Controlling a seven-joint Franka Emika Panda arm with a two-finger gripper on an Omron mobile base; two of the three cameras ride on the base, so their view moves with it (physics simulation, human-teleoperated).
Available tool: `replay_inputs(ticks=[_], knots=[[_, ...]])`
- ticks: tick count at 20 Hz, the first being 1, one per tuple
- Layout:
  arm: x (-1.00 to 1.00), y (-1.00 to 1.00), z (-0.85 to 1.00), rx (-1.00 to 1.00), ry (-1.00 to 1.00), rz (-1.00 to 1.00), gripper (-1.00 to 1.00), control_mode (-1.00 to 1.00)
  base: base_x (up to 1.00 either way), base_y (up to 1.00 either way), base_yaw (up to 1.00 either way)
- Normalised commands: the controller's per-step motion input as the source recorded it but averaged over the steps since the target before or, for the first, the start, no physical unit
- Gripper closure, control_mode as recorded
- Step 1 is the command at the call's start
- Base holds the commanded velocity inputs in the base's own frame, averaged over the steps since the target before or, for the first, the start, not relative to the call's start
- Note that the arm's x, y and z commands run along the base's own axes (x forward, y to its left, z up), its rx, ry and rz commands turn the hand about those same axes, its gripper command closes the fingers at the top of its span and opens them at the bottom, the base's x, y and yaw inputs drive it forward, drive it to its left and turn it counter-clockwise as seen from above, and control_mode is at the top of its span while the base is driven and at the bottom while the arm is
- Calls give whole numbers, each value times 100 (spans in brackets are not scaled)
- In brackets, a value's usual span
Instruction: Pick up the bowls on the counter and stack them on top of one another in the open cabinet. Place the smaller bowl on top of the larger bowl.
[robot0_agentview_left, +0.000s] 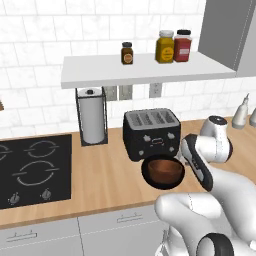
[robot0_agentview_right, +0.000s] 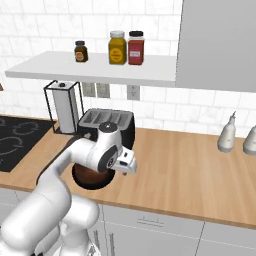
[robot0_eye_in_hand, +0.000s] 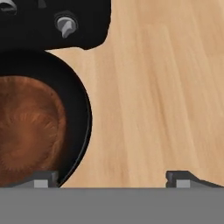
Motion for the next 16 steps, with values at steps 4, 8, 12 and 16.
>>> replay_inputs(ticks=[4, 8, 12, 16], knots=[[34, 24, 12, 0, -1, -3, -100, -100, 0, 0, 0], [48, 19, -5, 0, 3, -2, -100, -100, 0, 0, 0], [29, 6, -22, 0, 5, 0, -100, -100, 0, 0, 0], [16, 11, -36, 0, 5, 0, -100, -100, 0, 0, 0]])
